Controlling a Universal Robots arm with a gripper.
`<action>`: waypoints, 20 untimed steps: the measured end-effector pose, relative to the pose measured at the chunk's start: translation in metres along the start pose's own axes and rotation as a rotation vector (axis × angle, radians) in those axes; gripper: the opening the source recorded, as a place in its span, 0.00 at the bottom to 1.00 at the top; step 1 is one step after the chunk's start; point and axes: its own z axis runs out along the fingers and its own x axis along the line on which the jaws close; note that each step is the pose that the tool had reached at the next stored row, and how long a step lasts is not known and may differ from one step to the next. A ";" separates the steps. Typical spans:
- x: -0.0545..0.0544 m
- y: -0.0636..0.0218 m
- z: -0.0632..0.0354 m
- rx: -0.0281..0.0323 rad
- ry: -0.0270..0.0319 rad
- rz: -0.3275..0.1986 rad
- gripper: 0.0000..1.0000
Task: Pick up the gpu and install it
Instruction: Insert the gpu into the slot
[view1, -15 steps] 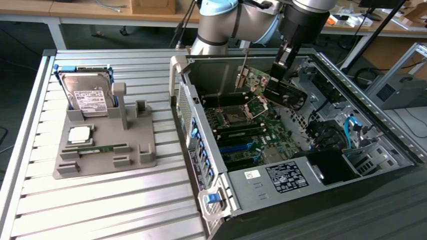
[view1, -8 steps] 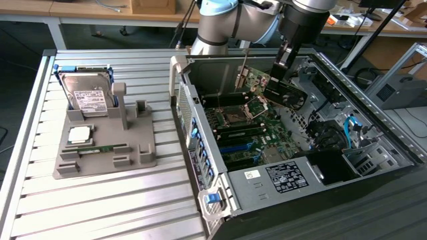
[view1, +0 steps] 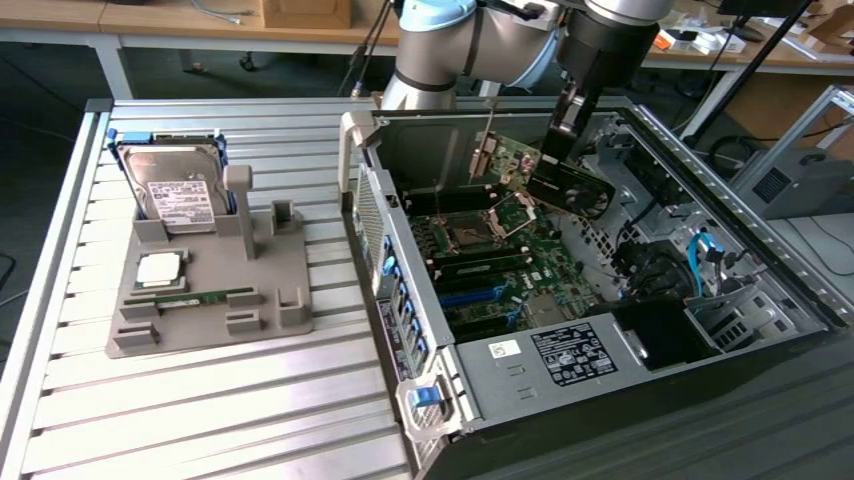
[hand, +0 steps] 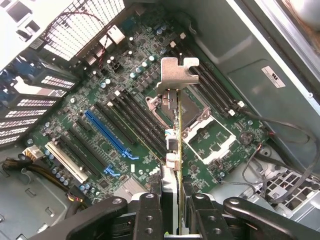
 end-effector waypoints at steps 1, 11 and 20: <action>0.000 0.0000 0.0000 -0.0001 -0.0001 -0.002 0.27; 0.000 0.0000 0.0000 -0.0010 -0.0007 -0.034 0.27; 0.000 0.0000 0.0000 -0.0021 -0.0013 -0.072 0.27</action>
